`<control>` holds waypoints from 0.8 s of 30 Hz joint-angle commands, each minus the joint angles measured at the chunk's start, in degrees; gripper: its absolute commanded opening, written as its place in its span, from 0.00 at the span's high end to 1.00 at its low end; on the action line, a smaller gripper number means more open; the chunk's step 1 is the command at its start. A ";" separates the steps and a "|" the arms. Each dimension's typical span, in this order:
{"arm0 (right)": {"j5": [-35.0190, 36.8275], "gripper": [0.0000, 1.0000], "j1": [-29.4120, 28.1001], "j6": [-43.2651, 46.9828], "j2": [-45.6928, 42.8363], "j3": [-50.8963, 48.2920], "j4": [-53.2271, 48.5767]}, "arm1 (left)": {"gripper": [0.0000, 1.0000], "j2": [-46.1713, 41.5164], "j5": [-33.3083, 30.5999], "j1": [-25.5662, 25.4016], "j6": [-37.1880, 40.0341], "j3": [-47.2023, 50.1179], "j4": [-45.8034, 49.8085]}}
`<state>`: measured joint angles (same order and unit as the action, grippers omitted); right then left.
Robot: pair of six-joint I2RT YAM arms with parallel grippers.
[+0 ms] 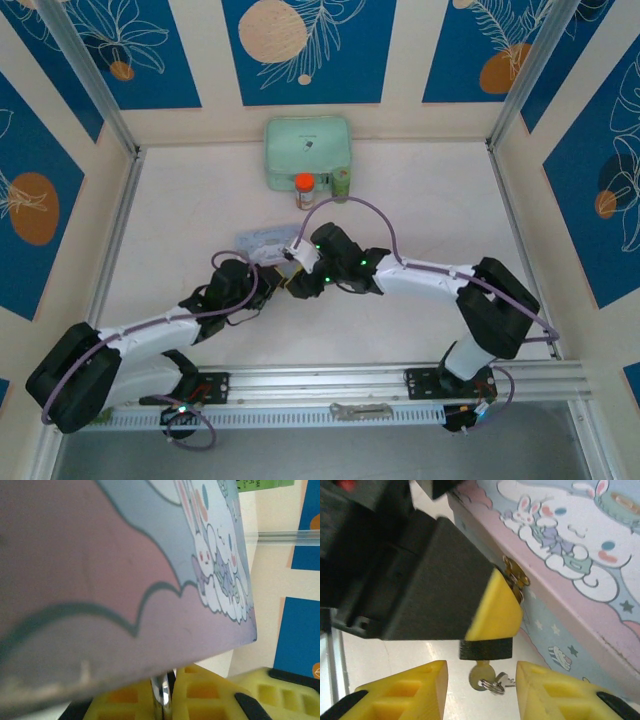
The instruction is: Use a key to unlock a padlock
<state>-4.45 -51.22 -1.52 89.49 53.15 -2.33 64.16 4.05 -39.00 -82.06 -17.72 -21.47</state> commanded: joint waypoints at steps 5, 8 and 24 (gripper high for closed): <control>2.23 0.60 -1.82 0.03 2.46 0.93 -2.41 | 1.00 -0.22 0.78 0.24 0.91 -2.81 -2.08; 3.71 0.60 -2.63 0.30 4.16 1.43 -2.90 | 1.00 -0.43 0.69 0.22 0.94 -2.85 -2.08; 13.30 0.66 -3.89 0.64 7.48 4.19 0.40 | 1.00 -0.27 1.37 -0.01 0.44 -2.72 -2.06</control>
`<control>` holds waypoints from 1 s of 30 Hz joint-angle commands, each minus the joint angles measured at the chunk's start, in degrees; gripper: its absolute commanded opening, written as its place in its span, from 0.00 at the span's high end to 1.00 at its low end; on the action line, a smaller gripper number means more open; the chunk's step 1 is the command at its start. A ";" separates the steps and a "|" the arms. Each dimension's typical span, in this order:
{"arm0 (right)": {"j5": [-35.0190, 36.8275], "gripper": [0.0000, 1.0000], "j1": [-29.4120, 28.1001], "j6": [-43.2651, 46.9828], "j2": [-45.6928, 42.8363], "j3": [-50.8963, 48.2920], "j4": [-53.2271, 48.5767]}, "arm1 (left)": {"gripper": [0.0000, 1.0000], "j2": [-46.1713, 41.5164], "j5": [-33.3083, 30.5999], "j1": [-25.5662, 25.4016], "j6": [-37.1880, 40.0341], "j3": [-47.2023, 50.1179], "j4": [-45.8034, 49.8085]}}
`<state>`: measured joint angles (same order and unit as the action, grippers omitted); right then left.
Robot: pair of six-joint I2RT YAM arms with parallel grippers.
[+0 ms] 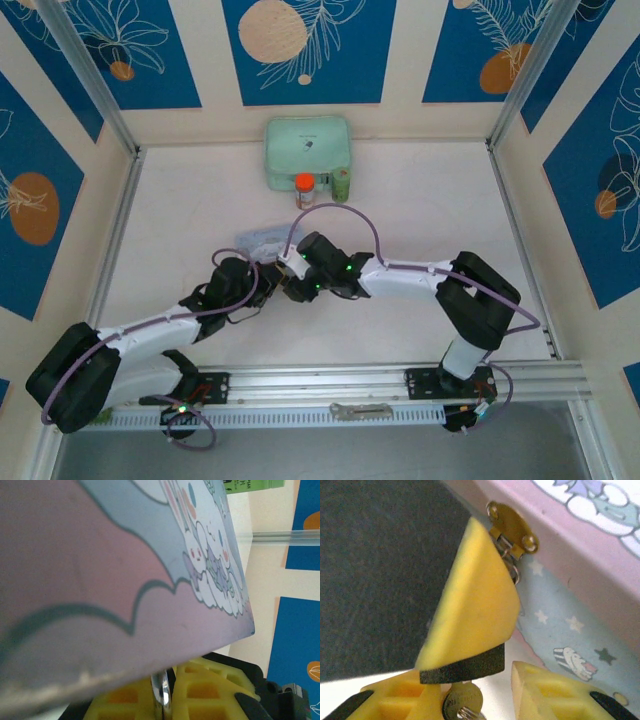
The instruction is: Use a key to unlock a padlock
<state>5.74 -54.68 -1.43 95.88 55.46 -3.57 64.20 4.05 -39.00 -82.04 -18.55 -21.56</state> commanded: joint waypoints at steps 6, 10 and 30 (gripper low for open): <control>5.34 0.85 -1.10 1.26 2.56 2.29 1.55 | 1.00 -0.49 1.44 -0.02 0.36 -1.85 -2.60; 4.70 1.00 -0.94 1.21 2.23 2.11 2.17 | 1.00 -0.40 1.66 -0.04 0.31 -1.76 -2.95; -55.91 1.00 17.89 -9.18 13.28 11.50 -3.45 | 1.00 -0.31 10.26 -0.02 12.27 2.10 -12.34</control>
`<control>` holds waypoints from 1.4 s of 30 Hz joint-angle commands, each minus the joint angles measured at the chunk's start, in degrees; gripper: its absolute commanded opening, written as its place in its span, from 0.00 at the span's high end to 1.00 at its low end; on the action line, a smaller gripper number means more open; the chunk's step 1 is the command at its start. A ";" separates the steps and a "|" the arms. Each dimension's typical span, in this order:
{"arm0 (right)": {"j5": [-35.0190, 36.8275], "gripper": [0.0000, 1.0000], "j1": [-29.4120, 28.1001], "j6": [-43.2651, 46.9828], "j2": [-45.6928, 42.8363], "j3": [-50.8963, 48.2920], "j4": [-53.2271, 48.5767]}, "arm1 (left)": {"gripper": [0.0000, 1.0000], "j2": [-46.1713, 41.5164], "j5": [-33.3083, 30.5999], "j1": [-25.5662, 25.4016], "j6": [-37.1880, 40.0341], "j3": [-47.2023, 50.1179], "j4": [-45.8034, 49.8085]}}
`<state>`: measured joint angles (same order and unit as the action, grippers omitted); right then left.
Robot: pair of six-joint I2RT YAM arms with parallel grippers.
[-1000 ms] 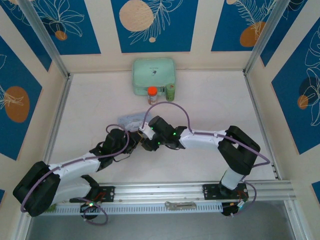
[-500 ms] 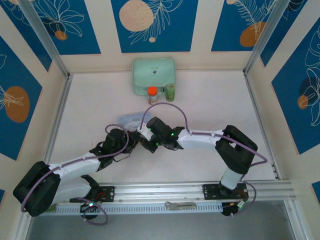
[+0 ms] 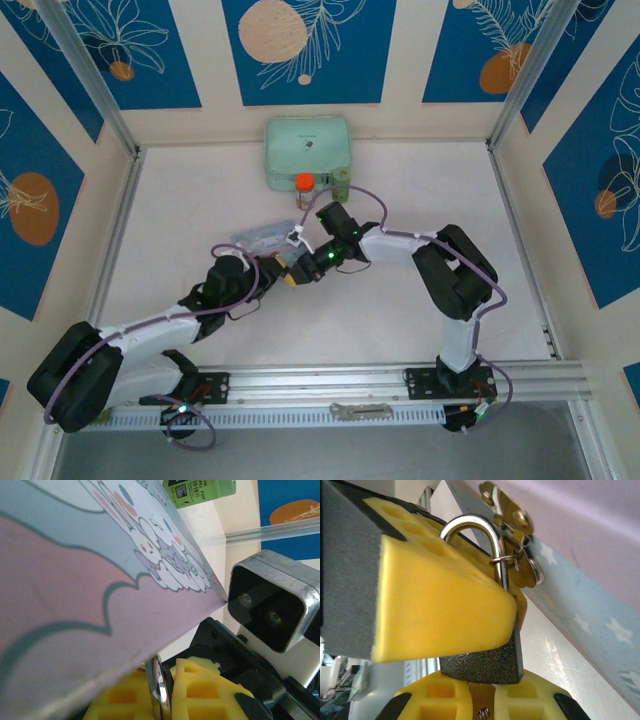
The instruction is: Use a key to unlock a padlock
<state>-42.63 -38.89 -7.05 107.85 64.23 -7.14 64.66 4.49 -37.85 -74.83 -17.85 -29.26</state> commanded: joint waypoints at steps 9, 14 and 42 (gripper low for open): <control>-9.82 1.00 3.39 -2.59 1.86 4.11 -3.19 | 1.00 0.88 13.63 -0.30 9.92 4.97 -14.38; -7.70 0.96 3.13 -4.52 0.98 2.90 -1.70 | 1.00 4.61 12.78 -0.29 10.11 6.29 -19.57; 18.77 0.53 2.38 -9.12 -16.36 -9.16 0.06 | 0.76 12.09 4.13 -0.70 14.85 1.32 -0.24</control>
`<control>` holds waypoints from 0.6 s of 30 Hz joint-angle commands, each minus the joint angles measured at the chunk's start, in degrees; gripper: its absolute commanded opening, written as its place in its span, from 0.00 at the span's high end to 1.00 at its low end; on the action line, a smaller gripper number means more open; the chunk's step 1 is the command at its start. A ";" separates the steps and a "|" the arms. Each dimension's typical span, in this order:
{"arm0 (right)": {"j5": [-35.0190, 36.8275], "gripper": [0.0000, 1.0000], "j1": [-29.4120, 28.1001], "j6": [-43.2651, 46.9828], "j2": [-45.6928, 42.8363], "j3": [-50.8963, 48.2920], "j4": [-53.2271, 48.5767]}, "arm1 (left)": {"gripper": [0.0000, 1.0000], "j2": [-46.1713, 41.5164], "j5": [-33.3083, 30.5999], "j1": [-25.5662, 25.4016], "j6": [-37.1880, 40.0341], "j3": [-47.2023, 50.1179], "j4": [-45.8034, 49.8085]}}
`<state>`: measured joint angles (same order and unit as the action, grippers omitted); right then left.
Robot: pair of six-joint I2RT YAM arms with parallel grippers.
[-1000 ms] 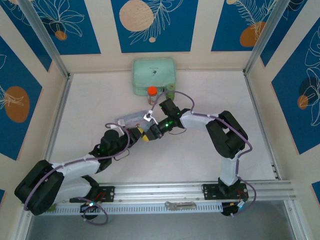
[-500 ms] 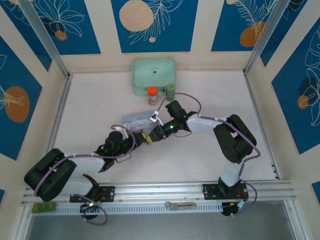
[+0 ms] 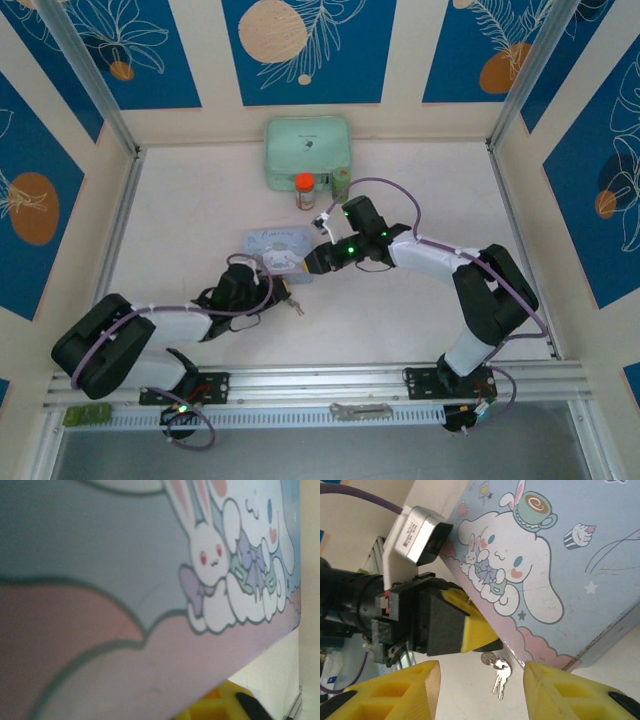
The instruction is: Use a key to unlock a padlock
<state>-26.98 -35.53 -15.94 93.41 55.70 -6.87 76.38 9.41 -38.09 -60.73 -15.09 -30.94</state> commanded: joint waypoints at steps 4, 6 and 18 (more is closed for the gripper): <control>4.60 0.53 -1.46 0.29 -2.43 -0.59 -0.52 | 0.42 -2.08 -2.82 -0.34 -1.48 0.56 0.93; 5.14 0.53 -1.80 0.67 -2.63 -0.50 -0.94 | 0.27 -4.43 -4.31 -0.12 -2.26 1.53 1.63; 17.98 0.53 -11.40 5.03 -1.89 3.23 -8.38 | 0.14 -23.81 -12.76 3.43 -1.02 -0.19 20.17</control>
<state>-14.63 -43.38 -12.95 91.94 56.23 -10.48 56.71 0.62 -36.38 -62.43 -14.26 -19.33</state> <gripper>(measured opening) 0.474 0.852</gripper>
